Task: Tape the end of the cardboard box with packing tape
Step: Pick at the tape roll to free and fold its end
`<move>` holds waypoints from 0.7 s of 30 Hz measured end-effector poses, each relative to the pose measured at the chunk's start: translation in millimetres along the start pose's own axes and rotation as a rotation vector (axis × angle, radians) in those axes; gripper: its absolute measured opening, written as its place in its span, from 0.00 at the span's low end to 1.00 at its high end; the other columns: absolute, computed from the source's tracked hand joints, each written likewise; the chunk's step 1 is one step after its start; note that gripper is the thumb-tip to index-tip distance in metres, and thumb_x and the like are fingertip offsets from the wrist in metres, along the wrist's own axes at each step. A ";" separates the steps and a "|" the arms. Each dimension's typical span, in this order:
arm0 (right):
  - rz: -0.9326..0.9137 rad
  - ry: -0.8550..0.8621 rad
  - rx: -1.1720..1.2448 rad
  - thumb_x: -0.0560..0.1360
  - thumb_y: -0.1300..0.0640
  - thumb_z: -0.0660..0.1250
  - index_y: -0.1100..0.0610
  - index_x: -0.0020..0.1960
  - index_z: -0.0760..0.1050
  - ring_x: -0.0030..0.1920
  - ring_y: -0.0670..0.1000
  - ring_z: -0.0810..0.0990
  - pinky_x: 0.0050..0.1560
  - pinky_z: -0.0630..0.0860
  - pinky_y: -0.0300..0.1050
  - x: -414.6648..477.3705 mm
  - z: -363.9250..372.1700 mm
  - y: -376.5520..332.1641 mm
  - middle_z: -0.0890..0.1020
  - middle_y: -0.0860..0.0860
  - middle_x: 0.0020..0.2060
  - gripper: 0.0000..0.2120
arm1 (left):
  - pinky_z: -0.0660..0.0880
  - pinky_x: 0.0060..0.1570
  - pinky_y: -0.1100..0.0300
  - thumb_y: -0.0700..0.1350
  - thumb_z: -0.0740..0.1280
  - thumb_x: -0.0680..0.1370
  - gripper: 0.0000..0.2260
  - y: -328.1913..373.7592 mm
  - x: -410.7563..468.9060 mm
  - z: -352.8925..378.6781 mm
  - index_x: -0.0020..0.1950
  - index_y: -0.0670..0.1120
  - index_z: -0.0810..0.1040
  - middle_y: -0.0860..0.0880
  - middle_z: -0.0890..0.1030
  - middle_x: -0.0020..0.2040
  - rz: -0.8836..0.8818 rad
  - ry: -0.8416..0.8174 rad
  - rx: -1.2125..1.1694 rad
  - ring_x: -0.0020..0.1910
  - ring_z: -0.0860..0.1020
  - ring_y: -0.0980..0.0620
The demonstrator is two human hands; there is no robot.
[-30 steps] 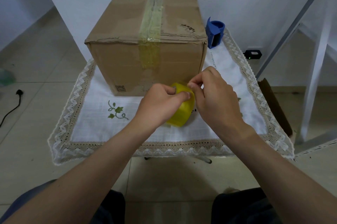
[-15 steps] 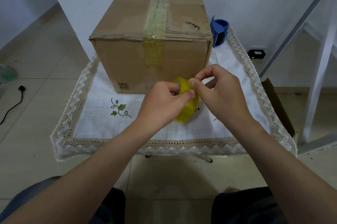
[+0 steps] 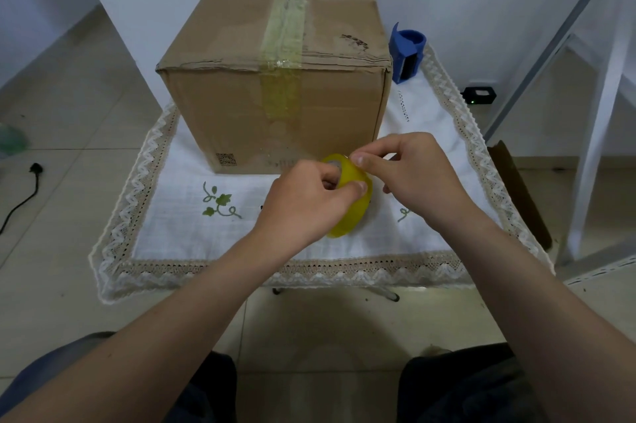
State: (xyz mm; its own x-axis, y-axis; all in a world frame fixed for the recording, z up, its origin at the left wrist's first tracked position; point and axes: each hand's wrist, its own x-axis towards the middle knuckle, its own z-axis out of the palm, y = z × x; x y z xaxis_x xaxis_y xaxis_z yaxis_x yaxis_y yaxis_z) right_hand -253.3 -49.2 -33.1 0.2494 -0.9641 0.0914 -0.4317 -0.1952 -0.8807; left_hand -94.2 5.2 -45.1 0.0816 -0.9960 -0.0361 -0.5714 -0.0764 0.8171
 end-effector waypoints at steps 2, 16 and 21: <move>-0.116 0.085 -0.105 0.76 0.59 0.74 0.48 0.43 0.85 0.38 0.40 0.78 0.41 0.73 0.33 0.2 4.1 -0.2 0.84 0.48 0.44 0.07 | 0.68 0.37 0.53 0.63 0.65 0.72 0.27 1.4 1.0 -1.6 0.44 0.38 0.80 0.36 0.77 0.37 0.006 0.019 -0.009 0.34 0.75 0.41; -0.385 0.254 -0.297 0.77 0.59 0.72 0.54 0.47 0.85 0.40 0.41 0.78 0.42 0.76 0.37 -9.0 12.6 -3.8 0.85 0.47 0.41 0.03 | 0.63 0.38 0.53 0.61 0.68 0.70 0.18 11.7 3.4 -6.9 0.31 0.50 0.69 0.49 0.65 0.30 -0.136 0.053 -0.150 0.31 0.67 0.49; -0.364 0.209 -0.220 0.79 0.59 0.71 0.57 0.49 0.83 0.36 0.44 0.83 0.41 0.82 0.47 -10.2 13.3 -5.1 0.86 0.48 0.38 0.03 | 0.60 0.34 0.55 0.56 0.71 0.77 0.26 4.5 6.0 -8.1 0.26 0.49 0.62 0.55 0.60 0.21 -0.201 0.091 -0.088 0.26 0.64 0.50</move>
State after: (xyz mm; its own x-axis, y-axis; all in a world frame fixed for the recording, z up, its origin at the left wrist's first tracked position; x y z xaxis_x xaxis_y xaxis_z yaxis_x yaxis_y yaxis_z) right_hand -242.1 -36.0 -35.8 0.2487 -0.8373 0.4870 -0.5275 -0.5387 -0.6569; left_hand -89.7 -0.8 -37.0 0.2624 -0.9525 -0.1546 -0.4628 -0.2648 0.8460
